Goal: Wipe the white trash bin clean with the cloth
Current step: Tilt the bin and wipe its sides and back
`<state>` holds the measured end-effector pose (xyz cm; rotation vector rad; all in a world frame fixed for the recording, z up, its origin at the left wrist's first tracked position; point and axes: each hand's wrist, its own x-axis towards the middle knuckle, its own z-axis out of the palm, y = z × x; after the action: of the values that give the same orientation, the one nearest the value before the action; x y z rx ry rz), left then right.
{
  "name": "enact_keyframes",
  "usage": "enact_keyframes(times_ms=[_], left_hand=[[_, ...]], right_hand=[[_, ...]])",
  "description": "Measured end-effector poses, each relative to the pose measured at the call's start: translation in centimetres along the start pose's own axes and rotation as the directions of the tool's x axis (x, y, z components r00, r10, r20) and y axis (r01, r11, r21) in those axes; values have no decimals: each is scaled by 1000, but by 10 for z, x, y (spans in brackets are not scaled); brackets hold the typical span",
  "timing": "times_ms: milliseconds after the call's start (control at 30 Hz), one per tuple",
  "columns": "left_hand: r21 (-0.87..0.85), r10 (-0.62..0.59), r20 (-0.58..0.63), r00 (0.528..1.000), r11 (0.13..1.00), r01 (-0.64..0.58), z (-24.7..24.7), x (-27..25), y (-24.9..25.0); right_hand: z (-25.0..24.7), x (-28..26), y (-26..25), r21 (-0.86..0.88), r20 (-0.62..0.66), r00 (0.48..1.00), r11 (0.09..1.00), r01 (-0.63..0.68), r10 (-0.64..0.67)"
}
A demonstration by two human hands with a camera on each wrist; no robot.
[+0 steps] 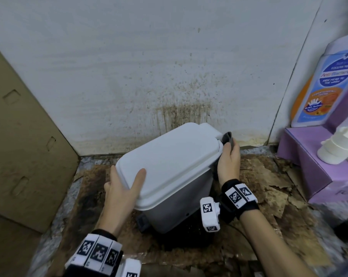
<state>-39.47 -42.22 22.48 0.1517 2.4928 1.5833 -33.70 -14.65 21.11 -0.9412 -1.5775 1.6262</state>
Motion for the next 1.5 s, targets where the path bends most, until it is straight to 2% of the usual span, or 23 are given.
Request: enact_keyframes(times_ms=[200,267,333,467,633,900,1000,1133,1300,1500], left_hand=[[-14,17,8,1000,1000,-17,0,5,-7],[-12,12,12,1000,1000,-12,0,7,-9],[-15,21,18,1000,1000,-20,-1,8,-11],[-5,27,21,999,1000,-27,-1,10,-11],[28,33,31,999,999,-34,-3,16,-17],[34,33,89,995,999,-36,-14,33,-27],[16,56,112,992,998,-59,-16,37,-17],[-47,157,164,974,987,-151,-17,38,9],[4,145,168,975,989,-148,-19,53,15],[35,142,185,973,988,-151,-14,63,7]], right_hand=[[-8,27,-12,-25,-61,998,1000,-5,3],[-9,36,-18,-60,8,1000,998,24,-24],[-7,44,-22,-107,128,991,993,53,-39],[-7,57,-24,-216,359,932,967,134,-49],[-9,58,-24,-255,426,902,948,189,-65],[-15,44,-20,-192,367,923,960,202,-120],[-22,29,-15,-152,275,953,973,172,-126],[-34,0,-10,-108,107,984,983,152,-140],[-42,-36,-4,-1,-79,991,994,109,-108],[-51,-38,1,27,-114,989,995,93,-89]])
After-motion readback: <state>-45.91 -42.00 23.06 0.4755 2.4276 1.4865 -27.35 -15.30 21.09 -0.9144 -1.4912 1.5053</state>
